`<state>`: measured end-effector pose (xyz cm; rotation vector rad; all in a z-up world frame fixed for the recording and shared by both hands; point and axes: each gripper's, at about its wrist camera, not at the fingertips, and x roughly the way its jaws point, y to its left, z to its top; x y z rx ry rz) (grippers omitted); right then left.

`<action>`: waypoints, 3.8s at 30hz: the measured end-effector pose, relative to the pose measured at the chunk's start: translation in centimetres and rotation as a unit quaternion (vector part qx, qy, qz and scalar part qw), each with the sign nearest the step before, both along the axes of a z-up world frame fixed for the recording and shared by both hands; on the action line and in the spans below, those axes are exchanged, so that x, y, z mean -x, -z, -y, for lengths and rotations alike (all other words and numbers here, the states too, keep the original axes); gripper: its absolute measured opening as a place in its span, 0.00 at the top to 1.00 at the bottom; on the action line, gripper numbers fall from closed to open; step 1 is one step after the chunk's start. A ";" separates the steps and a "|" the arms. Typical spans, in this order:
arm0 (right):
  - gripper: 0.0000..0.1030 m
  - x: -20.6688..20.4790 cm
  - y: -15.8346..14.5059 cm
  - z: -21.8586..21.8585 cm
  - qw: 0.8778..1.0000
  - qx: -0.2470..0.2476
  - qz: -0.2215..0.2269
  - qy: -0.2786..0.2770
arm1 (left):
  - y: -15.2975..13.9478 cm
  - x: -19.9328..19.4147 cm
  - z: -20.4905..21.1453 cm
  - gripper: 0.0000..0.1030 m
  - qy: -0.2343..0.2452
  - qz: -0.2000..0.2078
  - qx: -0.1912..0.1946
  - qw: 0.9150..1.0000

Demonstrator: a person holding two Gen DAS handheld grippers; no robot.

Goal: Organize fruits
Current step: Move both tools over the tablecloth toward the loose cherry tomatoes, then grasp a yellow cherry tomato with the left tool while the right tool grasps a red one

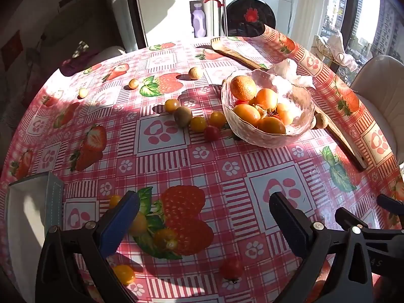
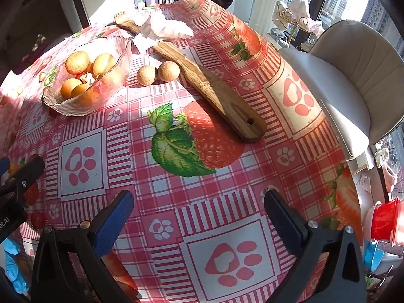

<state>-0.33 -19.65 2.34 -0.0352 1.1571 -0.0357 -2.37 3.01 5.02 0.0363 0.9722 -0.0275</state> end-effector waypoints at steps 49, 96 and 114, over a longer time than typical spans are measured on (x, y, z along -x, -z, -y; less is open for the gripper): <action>0.00 3.5 -0.9 -11.1 0.986 -0.068 -0.100 -0.113 | 1.8 4.3 -9.4 0.00 -0.066 -0.139 -0.026 0.988; 0.25 2.7 0.9 -13.9 0.979 -0.041 -0.087 -0.182 | 3.8 3.2 -8.9 0.17 -0.034 -0.153 -0.019 0.987; 0.79 2.1 0.5 -14.1 0.978 -0.078 -0.090 -0.172 | 2.4 4.0 -9.1 0.75 -0.027 -0.146 0.048 0.988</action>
